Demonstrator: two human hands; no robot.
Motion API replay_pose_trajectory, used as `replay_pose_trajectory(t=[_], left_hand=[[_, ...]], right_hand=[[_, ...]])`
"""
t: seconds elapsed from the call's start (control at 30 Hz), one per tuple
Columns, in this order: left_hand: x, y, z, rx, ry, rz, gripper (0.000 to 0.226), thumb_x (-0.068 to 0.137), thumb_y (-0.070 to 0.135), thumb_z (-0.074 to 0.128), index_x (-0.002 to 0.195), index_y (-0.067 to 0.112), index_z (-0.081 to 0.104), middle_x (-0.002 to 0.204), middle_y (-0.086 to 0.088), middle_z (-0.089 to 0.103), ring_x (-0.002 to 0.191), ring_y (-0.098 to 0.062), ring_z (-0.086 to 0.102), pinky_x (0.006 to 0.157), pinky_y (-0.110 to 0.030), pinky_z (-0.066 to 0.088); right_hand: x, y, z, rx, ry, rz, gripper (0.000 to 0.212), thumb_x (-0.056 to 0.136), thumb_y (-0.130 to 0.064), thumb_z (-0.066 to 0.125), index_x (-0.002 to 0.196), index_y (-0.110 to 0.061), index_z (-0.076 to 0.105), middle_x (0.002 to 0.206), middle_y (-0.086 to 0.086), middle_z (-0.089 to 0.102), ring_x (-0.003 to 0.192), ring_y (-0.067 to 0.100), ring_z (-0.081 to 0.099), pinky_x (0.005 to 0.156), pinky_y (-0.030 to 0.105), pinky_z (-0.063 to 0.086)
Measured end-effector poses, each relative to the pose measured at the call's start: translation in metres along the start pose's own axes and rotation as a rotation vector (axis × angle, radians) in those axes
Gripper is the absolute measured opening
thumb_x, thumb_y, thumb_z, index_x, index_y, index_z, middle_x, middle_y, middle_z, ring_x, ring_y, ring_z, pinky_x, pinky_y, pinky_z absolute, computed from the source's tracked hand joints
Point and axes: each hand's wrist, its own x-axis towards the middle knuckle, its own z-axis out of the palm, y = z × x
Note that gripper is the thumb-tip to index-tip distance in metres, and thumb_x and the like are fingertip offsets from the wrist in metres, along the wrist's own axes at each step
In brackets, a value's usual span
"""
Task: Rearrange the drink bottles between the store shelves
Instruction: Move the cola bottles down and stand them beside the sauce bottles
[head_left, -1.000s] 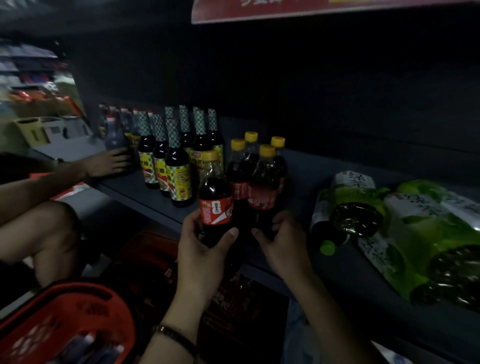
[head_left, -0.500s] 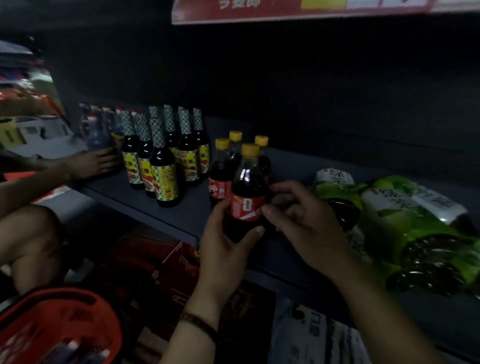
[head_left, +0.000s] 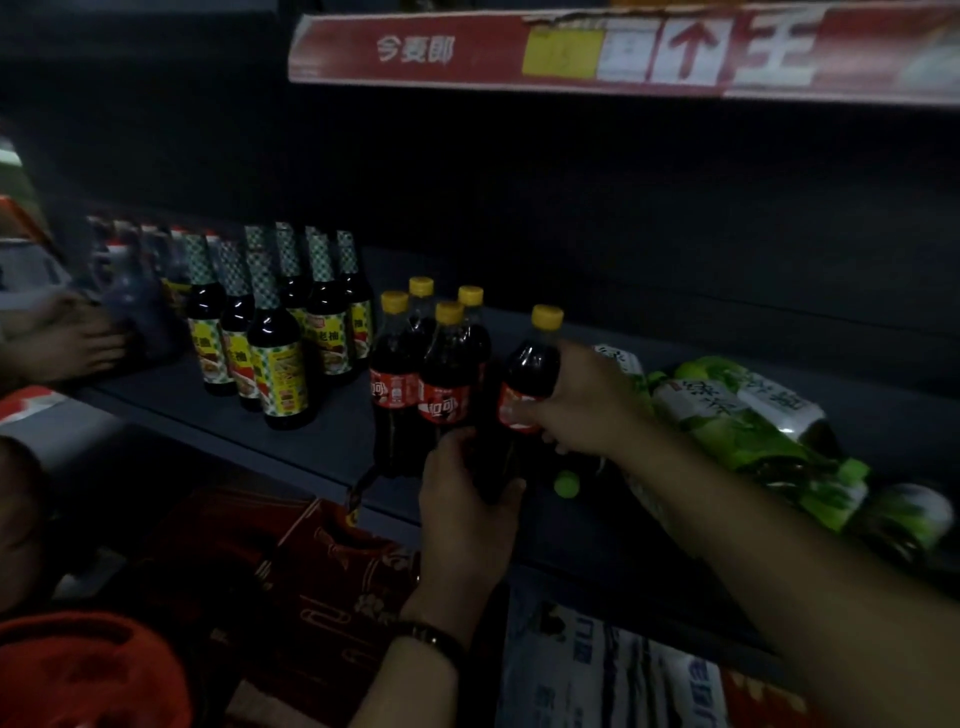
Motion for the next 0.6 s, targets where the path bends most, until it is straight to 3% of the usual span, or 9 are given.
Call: replay_pose_trajectory(t=[0.1,0.17,0.23,0.27,0.47,0.6], left_hand=[[-0.01,0.007,0.003,-0.066,-0.177,-0.169,0.062,0.093,0.017,0.081,0.146,0.026,0.05,0.135,0.008,0.065,0.122,-0.012,0.064,0.103,-0.032,0.055],[-0.013,0.015,0.004,-0.254,-0.317,-0.307,0.06,0.097,0.015,0.077,0.142,0.036,0.044,0.131,0.012,0.064,0.109,-0.007,0.066,0.09,-0.033,0.062],[-0.013,0.021,0.004,-0.423,-0.418,-0.434,0.06,0.1,0.015,0.073,0.142,0.042,0.038,0.134,0.012,0.062,0.108,-0.01,0.066,0.071,-0.031,0.064],[-0.011,0.02,0.005,-0.45,-0.44,-0.462,0.065,0.101,0.016,0.072,0.147,0.044,0.036,0.138,0.011,0.06,0.111,-0.011,0.066,0.069,-0.03,0.063],[-0.002,0.015,0.008,-0.52,-0.478,-0.465,0.089,0.101,0.016,0.072,0.166,0.043,0.018,0.141,0.011,0.051,0.112,-0.006,0.061,0.084,-0.037,0.064],[-0.001,0.02,0.01,-0.525,-0.467,-0.479,0.092,0.101,0.018,0.072,0.167,0.044,0.014,0.151,0.006,0.049,0.124,-0.019,0.063,0.079,-0.035,0.064]], right_hand=[[0.02,-0.006,0.006,-0.059,-0.066,0.094,0.045,0.079,-0.032,0.092,0.114,-0.019,0.066,0.089,0.003,0.077,0.056,0.022,0.075,0.054,0.045,0.065],[0.033,-0.007,0.013,-0.017,-0.066,0.174,0.046,0.079,-0.025,0.093,0.114,-0.016,0.064,0.099,0.008,0.075,0.062,0.026,0.077,0.053,0.044,0.065],[0.043,-0.007,0.018,0.039,-0.068,0.217,0.052,0.077,-0.018,0.094,0.119,-0.017,0.063,0.11,0.009,0.073,0.074,0.028,0.078,0.055,0.045,0.066],[0.047,-0.008,0.019,0.055,-0.077,0.219,0.055,0.077,-0.015,0.094,0.123,-0.018,0.063,0.115,0.009,0.072,0.08,0.029,0.078,0.056,0.046,0.066],[0.048,-0.009,0.02,0.139,-0.113,0.25,0.074,0.079,0.002,0.089,0.138,-0.023,0.051,0.117,0.007,0.067,0.085,0.031,0.076,0.053,0.039,0.065],[0.05,-0.011,0.026,0.094,-0.081,0.32,0.039,0.079,0.0,0.09,0.113,-0.006,0.071,0.101,0.015,0.076,0.077,0.033,0.078,0.061,0.046,0.067]])
